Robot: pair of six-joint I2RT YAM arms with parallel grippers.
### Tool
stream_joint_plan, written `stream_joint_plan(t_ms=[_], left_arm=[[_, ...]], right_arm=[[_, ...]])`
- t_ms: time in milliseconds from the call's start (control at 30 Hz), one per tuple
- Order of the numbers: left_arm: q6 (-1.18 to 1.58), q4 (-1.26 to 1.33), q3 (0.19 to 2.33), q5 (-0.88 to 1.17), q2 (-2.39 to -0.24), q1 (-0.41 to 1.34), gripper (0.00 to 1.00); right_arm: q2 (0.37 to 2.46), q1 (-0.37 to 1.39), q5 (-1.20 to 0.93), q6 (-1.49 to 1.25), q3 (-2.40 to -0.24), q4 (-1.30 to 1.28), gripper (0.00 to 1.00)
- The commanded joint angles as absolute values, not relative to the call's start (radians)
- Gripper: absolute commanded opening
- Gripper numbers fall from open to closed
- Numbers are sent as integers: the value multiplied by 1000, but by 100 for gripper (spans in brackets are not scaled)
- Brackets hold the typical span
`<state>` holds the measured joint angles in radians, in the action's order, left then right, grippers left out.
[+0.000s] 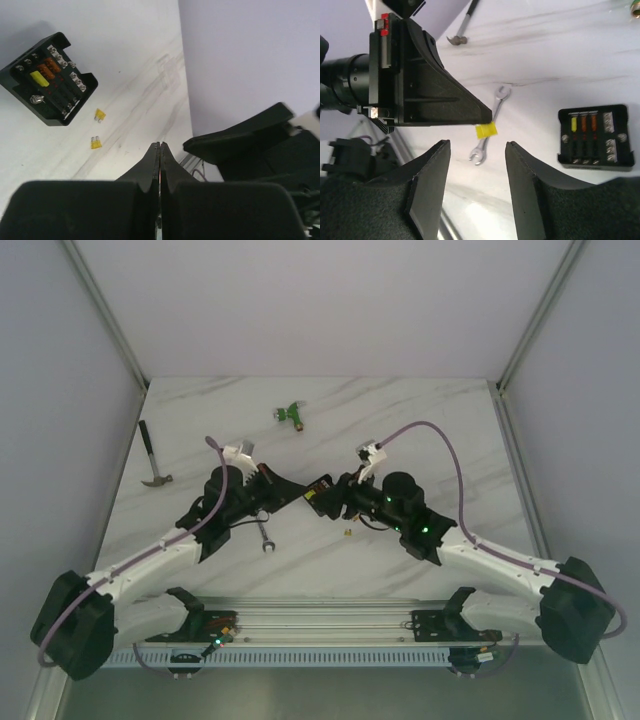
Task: Snap on the fuse box
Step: Pick up the fuse from the center of the board.
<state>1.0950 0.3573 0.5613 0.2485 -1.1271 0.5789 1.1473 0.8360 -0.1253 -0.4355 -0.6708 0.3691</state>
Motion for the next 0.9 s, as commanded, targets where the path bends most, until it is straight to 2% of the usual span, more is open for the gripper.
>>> stream_joint_plan(t_ms=[0, 367, 867], left_arm=[[1204, 451, 505, 153, -1034, 596, 0], [1322, 578, 459, -20, -917, 713, 0], [1362, 679, 445, -154, -912, 827, 0]], right_arm=[[1092, 840, -86, -713, -555, 672, 54], [1106, 841, -70, -918, -480, 908, 49], [1108, 841, -99, -986, -445, 1019, 28]])
